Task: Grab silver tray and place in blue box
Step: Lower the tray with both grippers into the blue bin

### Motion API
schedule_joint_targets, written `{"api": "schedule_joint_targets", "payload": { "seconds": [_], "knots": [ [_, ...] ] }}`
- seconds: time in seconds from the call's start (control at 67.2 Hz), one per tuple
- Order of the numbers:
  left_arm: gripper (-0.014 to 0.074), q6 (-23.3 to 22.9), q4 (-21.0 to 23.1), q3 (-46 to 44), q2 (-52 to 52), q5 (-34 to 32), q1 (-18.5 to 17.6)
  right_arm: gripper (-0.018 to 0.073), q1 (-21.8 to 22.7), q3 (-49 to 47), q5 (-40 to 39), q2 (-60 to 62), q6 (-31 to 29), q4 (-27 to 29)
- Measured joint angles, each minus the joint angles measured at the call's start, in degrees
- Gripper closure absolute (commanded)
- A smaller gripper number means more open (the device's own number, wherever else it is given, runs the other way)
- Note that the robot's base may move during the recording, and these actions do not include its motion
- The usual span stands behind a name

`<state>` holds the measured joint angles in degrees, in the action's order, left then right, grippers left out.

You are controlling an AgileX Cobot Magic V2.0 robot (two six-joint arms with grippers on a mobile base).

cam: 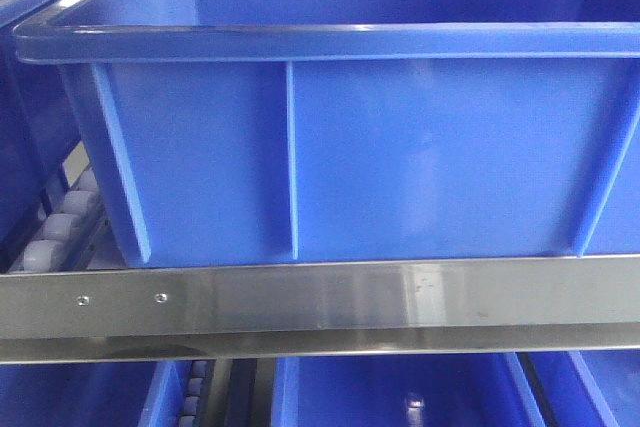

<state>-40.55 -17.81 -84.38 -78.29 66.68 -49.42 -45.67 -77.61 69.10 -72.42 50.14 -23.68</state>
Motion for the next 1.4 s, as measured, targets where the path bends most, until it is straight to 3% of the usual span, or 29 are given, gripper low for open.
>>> {"api": "schedule_joint_targets", "payload": {
  "seconds": [0.223,0.447,1.147,1.221,1.4],
  "knots": [
    [0.0591,6.77,3.28,-6.09,-7.25,-4.82,7.82,0.0502,9.35,-7.96,-3.97,-6.86,-10.11,4.63],
    [0.0591,10.57,5.82,-6.98,-11.78,-10.76,12.6,0.0502,16.29,-13.15,-7.26,-15.4,-16.75,9.6],
    [0.0591,12.38,5.5,-7.02,-15.64,-12.71,13.45,0.0493,17.45,-13.33,-7.75,-19.94,-17.28,10.04],
    [0.0591,12.38,5.5,-7.02,-15.64,-12.71,13.45,0.0438,17.45,-13.33,-7.75,-19.94,-17.28,10.04],
    [0.0591,12.38,5.5,-7.02,-15.64,-13.5,13.45,0.0166,17.45,-13.58,-7.64,-19.94,-17.38,10.43]
  ]
}}
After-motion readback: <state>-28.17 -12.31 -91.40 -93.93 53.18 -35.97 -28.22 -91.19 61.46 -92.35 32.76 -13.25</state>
